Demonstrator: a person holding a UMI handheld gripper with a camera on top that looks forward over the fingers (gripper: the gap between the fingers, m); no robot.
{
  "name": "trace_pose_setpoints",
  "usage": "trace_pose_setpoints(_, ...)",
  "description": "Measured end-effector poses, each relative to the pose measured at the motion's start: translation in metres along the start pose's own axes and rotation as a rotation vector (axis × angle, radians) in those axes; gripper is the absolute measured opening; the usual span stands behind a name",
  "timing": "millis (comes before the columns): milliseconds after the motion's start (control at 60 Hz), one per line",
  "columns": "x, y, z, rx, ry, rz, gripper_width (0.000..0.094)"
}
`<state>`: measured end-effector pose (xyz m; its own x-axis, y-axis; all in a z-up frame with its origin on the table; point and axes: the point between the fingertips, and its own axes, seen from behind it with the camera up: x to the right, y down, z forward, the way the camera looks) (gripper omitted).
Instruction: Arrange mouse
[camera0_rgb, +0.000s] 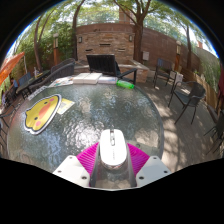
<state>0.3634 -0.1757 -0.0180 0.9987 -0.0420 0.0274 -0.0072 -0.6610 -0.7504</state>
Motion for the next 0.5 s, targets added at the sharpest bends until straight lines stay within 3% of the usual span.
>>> trace_pose_setpoints(150,0.002,0.0,0.0,-0.027,0.018,-0.004,0.0376)
trace_pose_setpoints(250,0.01,-0.012,-0.007,-0.025,0.058,0.007,0.0377)
trace_pose_setpoints(350,0.028,-0.059,-0.02,0.049,0.137,0.048,0.0374)
trace_pose_setpoints(500,0.021,-0.184,-0.067,0.249,0.193,0.123,0.0376)
